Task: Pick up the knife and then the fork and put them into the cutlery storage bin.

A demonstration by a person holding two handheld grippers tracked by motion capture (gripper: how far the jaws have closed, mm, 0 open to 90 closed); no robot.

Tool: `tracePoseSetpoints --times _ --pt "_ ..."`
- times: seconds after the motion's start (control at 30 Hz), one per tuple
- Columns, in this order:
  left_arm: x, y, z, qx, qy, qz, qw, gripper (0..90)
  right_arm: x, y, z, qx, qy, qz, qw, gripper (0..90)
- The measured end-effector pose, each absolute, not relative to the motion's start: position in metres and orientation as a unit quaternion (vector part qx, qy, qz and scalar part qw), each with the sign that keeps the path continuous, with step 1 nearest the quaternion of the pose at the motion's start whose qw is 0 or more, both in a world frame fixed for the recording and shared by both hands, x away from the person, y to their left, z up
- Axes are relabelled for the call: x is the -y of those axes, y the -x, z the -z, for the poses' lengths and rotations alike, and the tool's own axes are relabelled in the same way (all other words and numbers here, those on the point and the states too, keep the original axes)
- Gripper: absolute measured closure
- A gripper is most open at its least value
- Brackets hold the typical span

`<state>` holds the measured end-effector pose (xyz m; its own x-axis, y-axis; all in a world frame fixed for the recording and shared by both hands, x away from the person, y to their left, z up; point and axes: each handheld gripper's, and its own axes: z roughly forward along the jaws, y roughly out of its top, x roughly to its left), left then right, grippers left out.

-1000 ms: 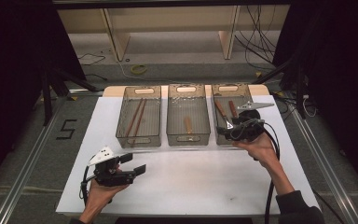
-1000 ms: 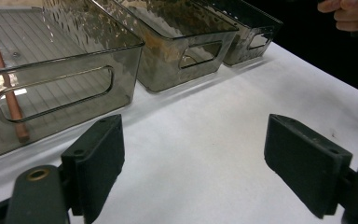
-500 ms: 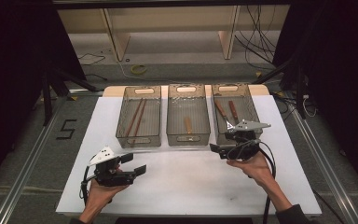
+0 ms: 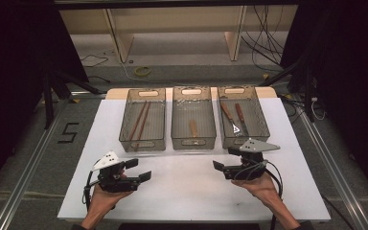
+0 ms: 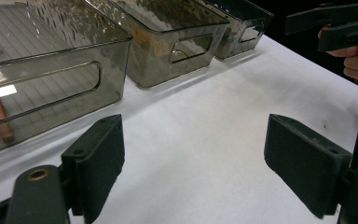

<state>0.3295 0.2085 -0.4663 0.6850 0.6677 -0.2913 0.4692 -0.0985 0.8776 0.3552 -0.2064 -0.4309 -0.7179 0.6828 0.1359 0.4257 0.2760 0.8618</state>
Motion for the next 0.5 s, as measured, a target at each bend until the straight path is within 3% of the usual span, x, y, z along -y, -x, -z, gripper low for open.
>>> tracePoseSetpoints --times 0.5 --pt "-0.207 -0.329 0.466 -0.378 -0.739 -0.089 0.55 19.6 0.215 -0.333 0.446 -0.785 -0.344 -0.495 0.143 20.3"
